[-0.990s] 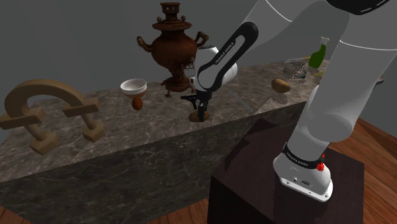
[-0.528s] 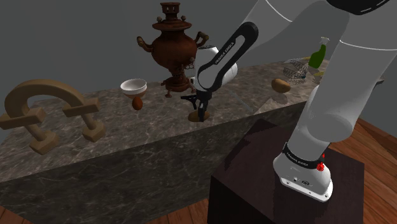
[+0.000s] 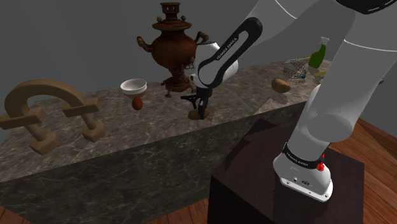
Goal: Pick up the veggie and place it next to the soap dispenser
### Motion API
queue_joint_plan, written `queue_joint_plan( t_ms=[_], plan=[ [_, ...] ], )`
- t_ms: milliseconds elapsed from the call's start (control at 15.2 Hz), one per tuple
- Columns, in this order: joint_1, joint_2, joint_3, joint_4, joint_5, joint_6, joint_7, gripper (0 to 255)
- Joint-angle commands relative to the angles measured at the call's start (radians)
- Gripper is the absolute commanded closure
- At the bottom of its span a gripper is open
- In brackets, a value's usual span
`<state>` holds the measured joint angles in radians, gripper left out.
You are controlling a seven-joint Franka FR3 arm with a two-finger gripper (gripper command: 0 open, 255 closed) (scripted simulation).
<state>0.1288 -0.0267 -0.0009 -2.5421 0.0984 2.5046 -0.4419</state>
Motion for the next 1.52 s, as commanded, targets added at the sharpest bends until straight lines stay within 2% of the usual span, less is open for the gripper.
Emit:
queue_joint_plan(
  t_ms=[0,1452],
  plan=[
    [-0.001,-0.022,-0.001,0.008,-0.004,-0.030,0.003,255],
    [-0.007,-0.224,-0.002,0.131,-0.029,-0.355,0.033,255]
  ],
)
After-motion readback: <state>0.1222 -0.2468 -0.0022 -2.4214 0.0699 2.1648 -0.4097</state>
